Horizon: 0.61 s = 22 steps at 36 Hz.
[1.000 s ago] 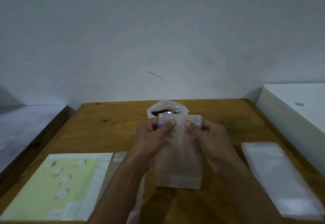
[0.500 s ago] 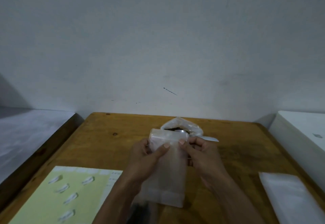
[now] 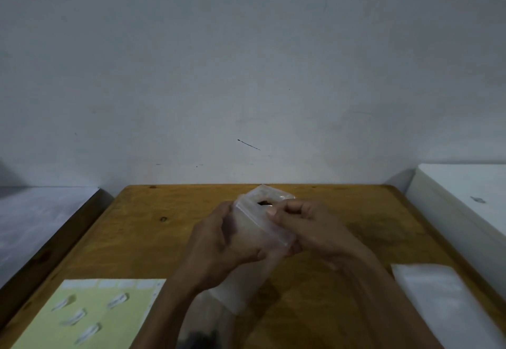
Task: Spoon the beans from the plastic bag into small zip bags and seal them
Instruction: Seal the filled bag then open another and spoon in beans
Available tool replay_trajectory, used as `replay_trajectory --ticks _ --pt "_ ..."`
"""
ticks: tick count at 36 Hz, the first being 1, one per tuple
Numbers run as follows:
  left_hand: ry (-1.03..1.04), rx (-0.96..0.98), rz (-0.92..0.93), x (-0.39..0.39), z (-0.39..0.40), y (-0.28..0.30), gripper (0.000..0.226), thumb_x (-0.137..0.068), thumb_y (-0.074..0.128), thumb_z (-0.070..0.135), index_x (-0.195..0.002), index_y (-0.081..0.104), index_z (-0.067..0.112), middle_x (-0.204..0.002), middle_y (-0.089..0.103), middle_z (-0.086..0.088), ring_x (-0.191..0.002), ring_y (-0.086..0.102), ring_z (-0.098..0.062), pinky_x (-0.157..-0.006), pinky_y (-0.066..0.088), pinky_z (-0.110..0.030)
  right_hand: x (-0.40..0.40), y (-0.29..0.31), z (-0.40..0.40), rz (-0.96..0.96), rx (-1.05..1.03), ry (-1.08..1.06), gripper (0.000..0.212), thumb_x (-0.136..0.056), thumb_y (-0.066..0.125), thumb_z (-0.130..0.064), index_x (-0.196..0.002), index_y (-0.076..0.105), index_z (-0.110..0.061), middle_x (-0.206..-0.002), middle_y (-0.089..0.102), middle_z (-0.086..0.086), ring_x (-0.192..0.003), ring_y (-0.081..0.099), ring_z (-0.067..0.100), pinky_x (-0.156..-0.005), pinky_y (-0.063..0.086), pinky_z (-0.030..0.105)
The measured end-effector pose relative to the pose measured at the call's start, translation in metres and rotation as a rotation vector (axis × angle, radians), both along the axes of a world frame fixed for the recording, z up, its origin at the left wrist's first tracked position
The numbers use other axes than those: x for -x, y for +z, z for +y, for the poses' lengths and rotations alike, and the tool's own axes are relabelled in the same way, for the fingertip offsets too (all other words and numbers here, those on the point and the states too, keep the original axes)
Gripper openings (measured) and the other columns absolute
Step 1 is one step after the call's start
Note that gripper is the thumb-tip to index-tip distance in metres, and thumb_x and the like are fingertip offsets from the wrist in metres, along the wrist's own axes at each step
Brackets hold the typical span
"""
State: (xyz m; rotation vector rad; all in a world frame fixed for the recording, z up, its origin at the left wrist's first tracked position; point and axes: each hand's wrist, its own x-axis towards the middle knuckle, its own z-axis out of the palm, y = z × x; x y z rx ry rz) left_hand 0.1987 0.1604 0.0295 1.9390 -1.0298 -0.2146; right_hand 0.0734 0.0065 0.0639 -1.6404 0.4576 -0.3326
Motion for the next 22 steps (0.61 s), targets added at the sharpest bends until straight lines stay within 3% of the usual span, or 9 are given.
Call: replay_trajectory --ticks 6,8,10,13,15,18,22 --pt "-0.052 -0.039 -0.062 -0.006 -0.003 0.007 0.089 -0.055 0.093 0.049 -0.131 0.046 0.041 -0.114 0.054 0.028 -0.099 0.055 0.006 -0.069 0.049 -0.010 -0.002 0.002 -0.006 0.024 0.074 0.051 0.010 -0.091 0.071 -0.019 -0.086 0.077 -0.012 -0.081 0.075 0.005 -0.068 0.070 0.011 -0.054 0.054 0.027" --pt "-0.031 -0.024 -0.126 -0.003 -0.004 0.006 0.106 -0.050 0.090 0.060 -0.141 0.037 0.040 -0.124 0.044 0.028 -0.108 0.046 0.007 -0.077 0.043 -0.008 -0.003 0.002 -0.005 -0.014 0.078 -0.021 0.011 -0.090 0.072 -0.017 -0.080 0.076 -0.013 -0.078 0.073 0.002 -0.066 0.069 0.007 -0.051 0.053 0.024" --pt "0.043 0.031 -0.247 0.001 -0.005 0.007 0.117 -0.046 0.083 0.073 -0.145 0.033 0.035 -0.130 0.038 0.022 -0.116 0.039 -0.003 -0.089 0.039 -0.018 -0.005 0.001 -0.002 -0.066 0.113 -0.121 0.013 -0.089 0.073 -0.016 -0.076 0.075 -0.014 -0.077 0.073 0.001 -0.067 0.068 0.007 -0.051 0.053 0.024" --pt "0.173 0.177 -0.397 0.010 -0.010 0.009 0.083 -0.057 0.070 0.078 -0.119 0.052 0.026 -0.116 0.045 0.015 -0.106 0.042 -0.008 -0.085 0.040 -0.022 -0.008 -0.001 0.001 -0.131 0.264 -0.216 0.013 -0.087 0.075 -0.017 -0.074 0.075 -0.019 -0.071 0.072 -0.010 -0.067 0.066 0.001 -0.055 0.053 0.021" --pt "0.236 0.256 -0.325 0.016 -0.013 0.013 0.054 -0.069 0.060 0.077 -0.092 0.056 0.028 -0.096 0.053 0.013 -0.090 0.048 -0.007 -0.072 0.044 -0.025 -0.009 0.000 0.005 -0.154 0.382 -0.202 0.008 -0.088 0.074 -0.018 -0.081 0.078 -0.018 -0.076 0.074 -0.011 -0.074 0.069 0.000 -0.064 0.057 0.021" --pt "0.242 0.291 -0.040 0.020 -0.014 0.018 0.063 -0.074 0.051 0.081 -0.071 0.063 0.019 -0.072 0.062 0.001 -0.073 0.062 -0.018 -0.059 0.053 -0.045 -0.009 0.002 0.014 -0.190 0.562 -0.146 0.009 -0.090 0.071 -0.022 -0.091 0.079 -0.018 -0.087 0.074 -0.011 -0.082 0.068 0.000 -0.069 0.056 0.017" --pt "0.263 0.263 0.031 0.022 -0.008 0.025 0.049 -0.087 0.060 0.057 -0.068 0.067 0.013 -0.066 0.064 -0.005 -0.068 0.063 -0.023 -0.060 0.051 -0.052 -0.010 -0.001 0.021 -0.212 0.592 -0.135 0.009 -0.091 0.071 -0.022 -0.092 0.079 -0.021 -0.089 0.074 -0.011 -0.084 0.067 0.001 -0.068 0.053 0.013"
